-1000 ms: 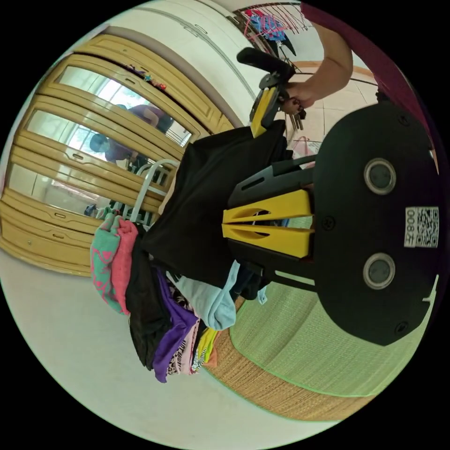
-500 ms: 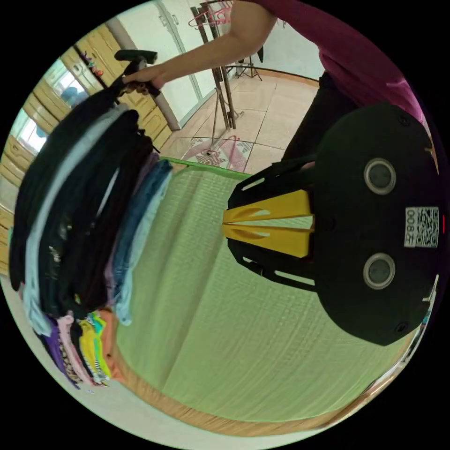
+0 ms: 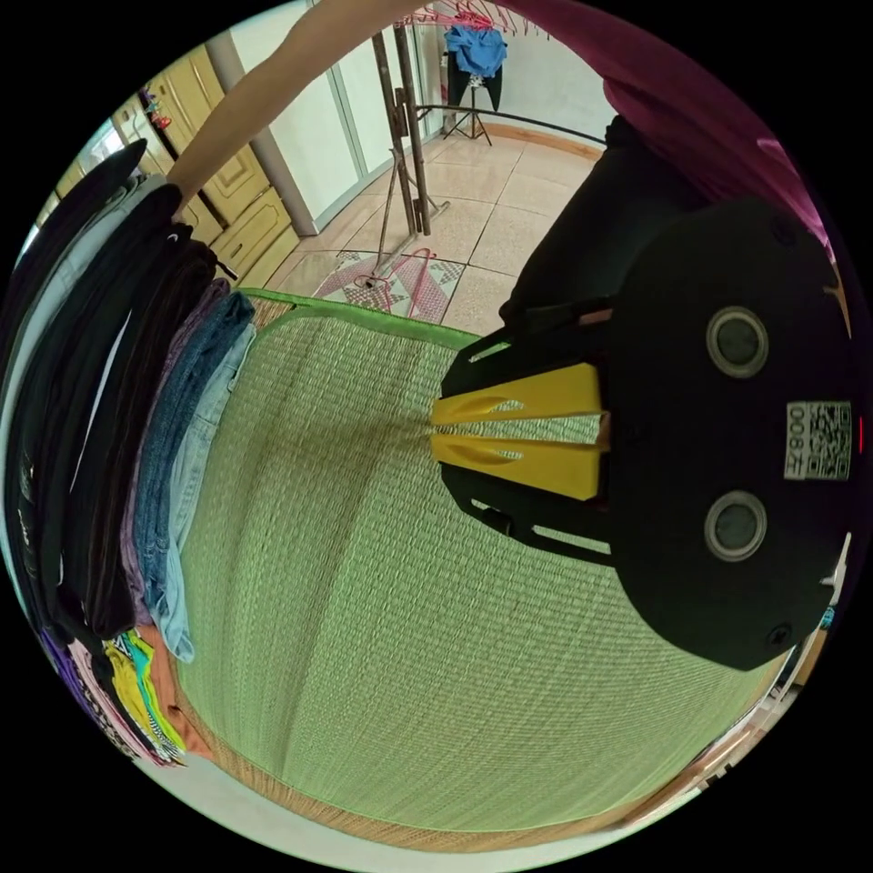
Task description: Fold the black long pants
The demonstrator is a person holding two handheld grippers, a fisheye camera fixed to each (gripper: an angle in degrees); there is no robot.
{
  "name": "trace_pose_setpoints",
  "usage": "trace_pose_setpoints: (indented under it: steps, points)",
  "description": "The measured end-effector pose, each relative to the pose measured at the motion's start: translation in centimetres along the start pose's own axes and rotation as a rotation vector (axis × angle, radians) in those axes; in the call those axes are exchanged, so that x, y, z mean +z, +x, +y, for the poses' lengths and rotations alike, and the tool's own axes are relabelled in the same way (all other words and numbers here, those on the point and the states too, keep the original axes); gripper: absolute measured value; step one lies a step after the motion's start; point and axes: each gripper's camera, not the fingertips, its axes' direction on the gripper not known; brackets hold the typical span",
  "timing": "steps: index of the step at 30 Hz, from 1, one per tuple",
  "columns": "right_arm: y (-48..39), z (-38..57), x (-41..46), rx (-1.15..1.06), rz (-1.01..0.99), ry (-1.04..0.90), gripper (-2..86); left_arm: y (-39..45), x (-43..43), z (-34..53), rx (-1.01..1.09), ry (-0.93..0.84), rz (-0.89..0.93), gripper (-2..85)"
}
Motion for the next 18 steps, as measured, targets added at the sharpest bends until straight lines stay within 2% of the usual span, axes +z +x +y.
trace_pose_setpoints:
  steps: [5, 10, 14, 18]
  points:
    - [2.5, -1.4, 2.3, -0.068, 0.026, -0.051, 8.6, 1.9, -2.7, 3.4, 0.024, 0.024, -0.068, 1.6]
    - [6.2, -1.0, 2.1, -0.040, -0.001, -0.023, 3.4, 2.8, -5.8, 7.0, 0.013, 0.040, -0.119, 1.4]
    - [11.1, -0.8, 0.9, 0.110, -0.113, 0.021, 1.9, 2.3, -9.0, 10.1, -0.009, 0.024, -0.121, 1.0]
    - [18.0, -0.1, -3.5, 0.303, -0.308, 0.194, 1.4, 1.0, -12.3, 13.5, -0.037, 0.026, -0.087, 0.5]
